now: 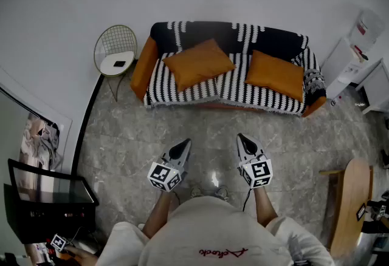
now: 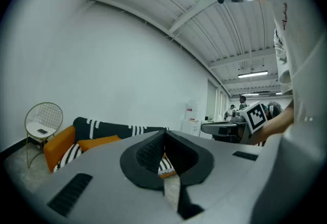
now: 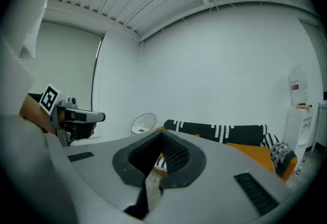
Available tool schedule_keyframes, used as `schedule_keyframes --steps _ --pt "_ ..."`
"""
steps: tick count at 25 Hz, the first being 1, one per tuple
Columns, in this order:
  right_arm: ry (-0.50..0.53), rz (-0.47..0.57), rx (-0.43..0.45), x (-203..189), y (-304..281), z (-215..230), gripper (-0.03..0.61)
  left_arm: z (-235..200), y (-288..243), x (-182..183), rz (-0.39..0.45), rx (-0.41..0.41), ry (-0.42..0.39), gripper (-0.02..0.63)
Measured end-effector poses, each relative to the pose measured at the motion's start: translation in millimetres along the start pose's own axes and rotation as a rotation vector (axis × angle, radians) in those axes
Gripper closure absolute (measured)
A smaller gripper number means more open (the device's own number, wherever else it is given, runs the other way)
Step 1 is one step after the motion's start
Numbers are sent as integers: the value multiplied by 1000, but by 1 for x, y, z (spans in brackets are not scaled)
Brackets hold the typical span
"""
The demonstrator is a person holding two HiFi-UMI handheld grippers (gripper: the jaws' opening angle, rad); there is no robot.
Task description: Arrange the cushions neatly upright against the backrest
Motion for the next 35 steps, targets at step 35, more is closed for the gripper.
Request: schedule_keyframes --steps 35 --pt "-9 -6 92 -26 41 60 551 59 -74 -6 -5 59 -118 584"
Point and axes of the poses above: the fingertips, and each gripper's own axes: y backward along the fingers, z to its right, x out of its top, the point moved 1 cm from there along y, backward along the fingers, and after that the axes turned 10 degrees about x, right-handed, at the moved point
